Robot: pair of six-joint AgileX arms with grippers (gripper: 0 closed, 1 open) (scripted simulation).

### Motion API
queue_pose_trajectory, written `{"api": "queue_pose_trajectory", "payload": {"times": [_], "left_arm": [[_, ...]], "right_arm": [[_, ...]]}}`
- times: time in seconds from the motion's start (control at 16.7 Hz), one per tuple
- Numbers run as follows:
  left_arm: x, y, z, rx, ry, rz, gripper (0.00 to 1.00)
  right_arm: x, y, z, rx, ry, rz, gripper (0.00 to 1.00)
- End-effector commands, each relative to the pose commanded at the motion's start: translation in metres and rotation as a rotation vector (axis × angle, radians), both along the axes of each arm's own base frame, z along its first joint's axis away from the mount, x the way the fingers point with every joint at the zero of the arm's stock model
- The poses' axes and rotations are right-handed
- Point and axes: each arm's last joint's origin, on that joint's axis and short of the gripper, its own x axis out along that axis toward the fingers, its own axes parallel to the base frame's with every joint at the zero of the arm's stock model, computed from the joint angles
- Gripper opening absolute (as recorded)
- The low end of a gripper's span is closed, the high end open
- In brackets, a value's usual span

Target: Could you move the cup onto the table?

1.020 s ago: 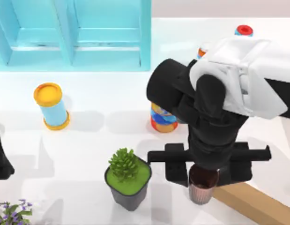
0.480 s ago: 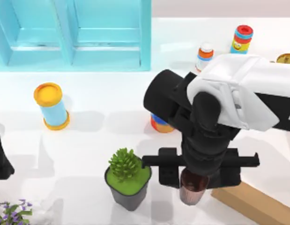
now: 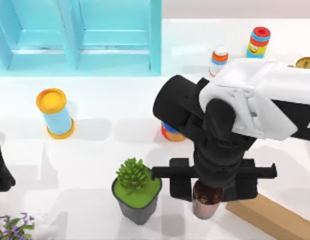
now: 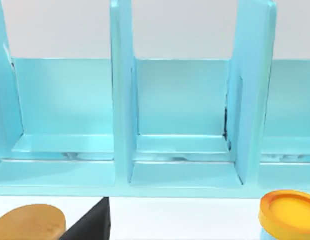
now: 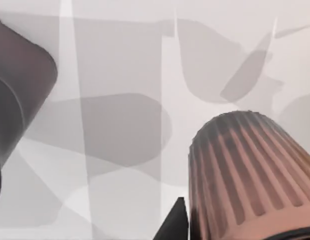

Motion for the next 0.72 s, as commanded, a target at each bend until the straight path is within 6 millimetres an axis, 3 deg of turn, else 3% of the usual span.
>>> {"api": "queue_pose_trajectory", "payload": {"times": [0.36,0.72], "left_arm": [[0.0,0.0,0.0,0.0,0.0,0.0,1.0],[0.0,0.0,0.0,0.0,0.0,0.0,1.0]], "right_arm": [[0.0,0.0,0.0,0.0,0.0,0.0,0.98],[0.0,0.0,0.0,0.0,0.0,0.0,1.0]]}}
